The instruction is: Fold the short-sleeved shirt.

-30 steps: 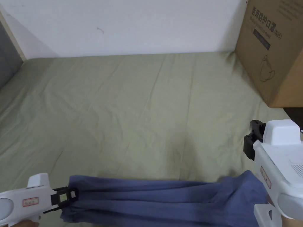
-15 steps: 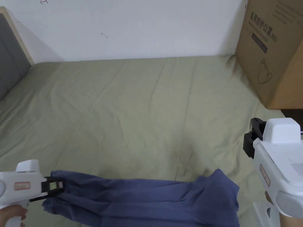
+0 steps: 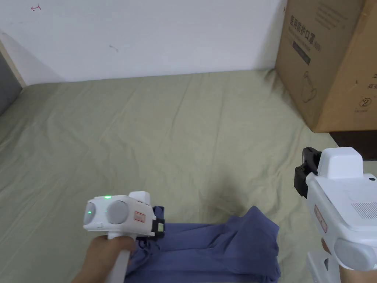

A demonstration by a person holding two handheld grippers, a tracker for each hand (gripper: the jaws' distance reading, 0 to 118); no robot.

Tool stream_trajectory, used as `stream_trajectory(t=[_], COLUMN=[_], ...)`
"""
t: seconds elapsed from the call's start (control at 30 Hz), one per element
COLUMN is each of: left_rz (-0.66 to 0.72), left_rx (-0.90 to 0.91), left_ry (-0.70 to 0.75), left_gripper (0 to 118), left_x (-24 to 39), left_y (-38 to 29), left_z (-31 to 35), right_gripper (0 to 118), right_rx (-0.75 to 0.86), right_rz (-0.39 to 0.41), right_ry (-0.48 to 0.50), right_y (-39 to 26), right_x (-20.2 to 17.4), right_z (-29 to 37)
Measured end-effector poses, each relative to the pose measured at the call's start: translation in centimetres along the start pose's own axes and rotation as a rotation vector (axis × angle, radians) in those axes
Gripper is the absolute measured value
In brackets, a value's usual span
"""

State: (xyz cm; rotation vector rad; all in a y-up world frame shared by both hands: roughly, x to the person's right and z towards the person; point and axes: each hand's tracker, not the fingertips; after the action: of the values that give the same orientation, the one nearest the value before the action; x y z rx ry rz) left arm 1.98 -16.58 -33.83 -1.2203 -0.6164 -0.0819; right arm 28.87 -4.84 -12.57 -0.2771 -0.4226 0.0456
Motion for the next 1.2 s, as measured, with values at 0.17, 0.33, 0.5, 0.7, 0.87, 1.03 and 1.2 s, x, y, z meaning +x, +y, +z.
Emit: stream_trajectory(t=[0.17, 0.33, 0.5, 0.7, 0.87, 1.03, 1.2], left_rz=[-0.026, -0.069, -0.034, -0.061, -0.071, -0.005, 0.057], left_rx=[-0.089, -0.088, 0.007, 0.263, 0.376, 0.416, 0.444], left_ry=[0.040, 0.078, -0.050, -0.018, 0.119, 0.160, 0.120], left_gripper=[3, 40, 105, 105, 104, 78, 9], left_x=[2.0, 3.1, 4.1, 3.0, 0.5, -2.6, -4.7], left_y=[-0.7, -1.3, -1.0, -1.4, -2.0, -3.1, -5.1], left_z=[-5.8, -6.4, -1.8, 4.8, 6.6, 5.7, 4.2], right_gripper=[0, 0, 0, 0, 0, 0, 0], right_rx=[-0.016, -0.024, -0.021, -0.005, 0.002, 0.001, -0.005], right_rz=[0.007, 0.010, 0.005, 0.006, 0.006, 0.010, 0.014], right_ry=[-0.008, -0.012, -0.014, -0.010, -0.007, -0.007, -0.007], right_y=[-0.5, -0.5, -0.1, 0.7, 0.9, 1.0, 0.9], right_x=[0.5, 0.8, 0.8, 0.6, 0.6, 0.6, 0.7], right_z=[0.1, 0.0, -0.2, -0.1, -0.1, -0.1, 0.0])
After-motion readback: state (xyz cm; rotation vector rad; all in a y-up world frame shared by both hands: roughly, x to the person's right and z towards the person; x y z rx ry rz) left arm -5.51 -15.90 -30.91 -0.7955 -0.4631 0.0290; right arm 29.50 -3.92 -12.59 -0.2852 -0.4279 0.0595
